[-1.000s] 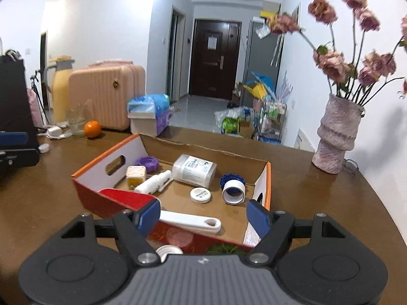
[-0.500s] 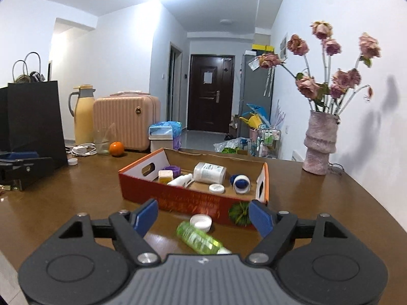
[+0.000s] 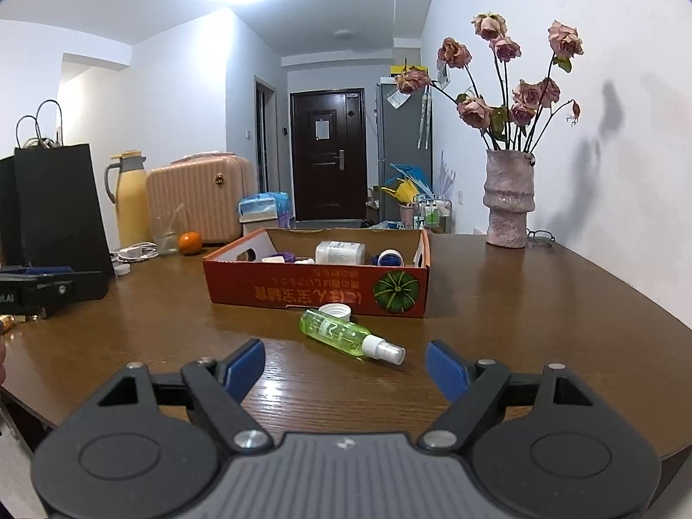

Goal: Organize rigid objects
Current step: 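Withdraw both tools toward the green bottle and white cap, then grasp the green bottle with the right tool while the left tool grasps the white cap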

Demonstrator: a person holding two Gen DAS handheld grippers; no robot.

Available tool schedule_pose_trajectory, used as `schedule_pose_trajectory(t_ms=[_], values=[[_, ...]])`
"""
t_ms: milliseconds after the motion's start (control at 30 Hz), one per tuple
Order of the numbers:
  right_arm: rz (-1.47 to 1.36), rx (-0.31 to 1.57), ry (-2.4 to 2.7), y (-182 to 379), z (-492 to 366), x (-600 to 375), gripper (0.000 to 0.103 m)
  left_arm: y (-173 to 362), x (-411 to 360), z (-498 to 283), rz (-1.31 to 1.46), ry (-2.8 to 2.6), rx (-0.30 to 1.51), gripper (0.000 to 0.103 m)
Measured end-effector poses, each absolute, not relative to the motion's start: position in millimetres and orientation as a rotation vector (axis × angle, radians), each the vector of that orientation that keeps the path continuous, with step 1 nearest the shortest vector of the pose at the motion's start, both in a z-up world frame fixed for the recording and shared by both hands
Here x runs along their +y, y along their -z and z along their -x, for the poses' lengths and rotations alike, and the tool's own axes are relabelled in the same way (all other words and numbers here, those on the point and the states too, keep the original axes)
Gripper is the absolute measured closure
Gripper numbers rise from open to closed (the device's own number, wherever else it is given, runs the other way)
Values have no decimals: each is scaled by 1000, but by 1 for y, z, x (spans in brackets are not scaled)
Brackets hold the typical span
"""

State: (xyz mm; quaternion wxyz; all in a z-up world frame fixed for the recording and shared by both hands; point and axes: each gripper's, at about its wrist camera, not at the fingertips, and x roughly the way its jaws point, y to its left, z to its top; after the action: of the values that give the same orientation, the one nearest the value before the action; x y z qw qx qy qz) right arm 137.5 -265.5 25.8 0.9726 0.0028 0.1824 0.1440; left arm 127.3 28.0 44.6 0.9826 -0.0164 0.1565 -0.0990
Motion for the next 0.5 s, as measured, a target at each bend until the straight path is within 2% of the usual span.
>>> schedule_pose_trajectory(t_ms=[300, 367, 500], values=[[120, 443, -379, -11, -212, -246, 25, -30, 24, -165, 11, 170, 380, 0], [160, 467, -411, -7, -238, -237, 35, -26, 23, -175, 3, 164, 393, 0], [218, 521, -476, 2, -289, -217, 42, -20, 20, -199, -17, 161, 421, 0]])
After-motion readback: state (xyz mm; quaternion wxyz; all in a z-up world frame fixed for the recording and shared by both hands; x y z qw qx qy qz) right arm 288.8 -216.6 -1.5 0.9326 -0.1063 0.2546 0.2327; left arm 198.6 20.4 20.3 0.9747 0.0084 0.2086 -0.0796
